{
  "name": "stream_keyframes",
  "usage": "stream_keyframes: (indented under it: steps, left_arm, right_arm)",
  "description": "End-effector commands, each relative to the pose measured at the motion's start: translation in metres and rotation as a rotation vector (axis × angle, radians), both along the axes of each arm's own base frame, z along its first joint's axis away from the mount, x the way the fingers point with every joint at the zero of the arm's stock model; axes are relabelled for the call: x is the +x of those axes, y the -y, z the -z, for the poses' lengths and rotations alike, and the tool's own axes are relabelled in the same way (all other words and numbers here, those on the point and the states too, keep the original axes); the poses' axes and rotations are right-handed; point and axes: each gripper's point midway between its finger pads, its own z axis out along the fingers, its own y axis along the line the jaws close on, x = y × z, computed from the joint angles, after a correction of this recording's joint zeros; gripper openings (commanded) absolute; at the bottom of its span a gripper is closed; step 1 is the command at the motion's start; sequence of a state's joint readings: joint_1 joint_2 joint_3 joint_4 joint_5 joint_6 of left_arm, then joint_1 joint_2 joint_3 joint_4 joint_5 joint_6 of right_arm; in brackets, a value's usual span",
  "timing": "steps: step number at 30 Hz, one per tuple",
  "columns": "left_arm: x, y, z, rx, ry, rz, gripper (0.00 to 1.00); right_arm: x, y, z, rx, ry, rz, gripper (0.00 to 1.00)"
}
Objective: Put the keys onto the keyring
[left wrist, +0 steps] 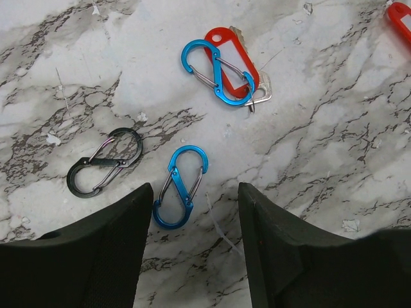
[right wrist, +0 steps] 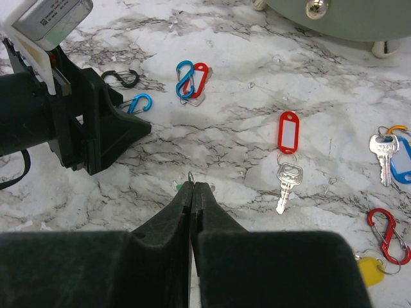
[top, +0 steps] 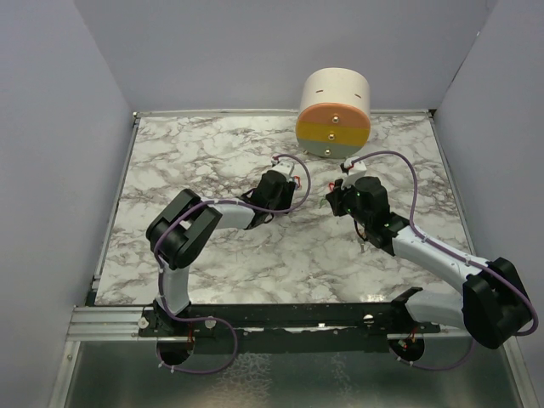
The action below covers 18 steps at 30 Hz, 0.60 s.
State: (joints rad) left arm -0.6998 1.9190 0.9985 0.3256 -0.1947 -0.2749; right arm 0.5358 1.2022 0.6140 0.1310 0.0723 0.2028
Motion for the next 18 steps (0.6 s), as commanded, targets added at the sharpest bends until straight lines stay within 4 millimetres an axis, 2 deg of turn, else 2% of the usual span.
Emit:
stream_keyframes:
  steps: [1, 5, 18]
  left_arm:
    - [-0.015, 0.004, 0.003, -0.022, -0.040, 0.032, 0.57]
    - [-0.016, 0.004, 0.005, -0.017, -0.041, 0.029, 0.56]
    - [-0.006, -0.018, 0.014, 0.093, -0.014, -0.054, 0.49]
  right_arm:
    - [0.005, -0.003, -0.010, 0.008, 0.042, -0.007, 0.01]
    - [0.005, -0.003, -0.011, 0.008, 0.045, -0.006, 0.01]
    - [0.004, -0.002, -0.012, 0.008, 0.047, -0.003, 0.01]
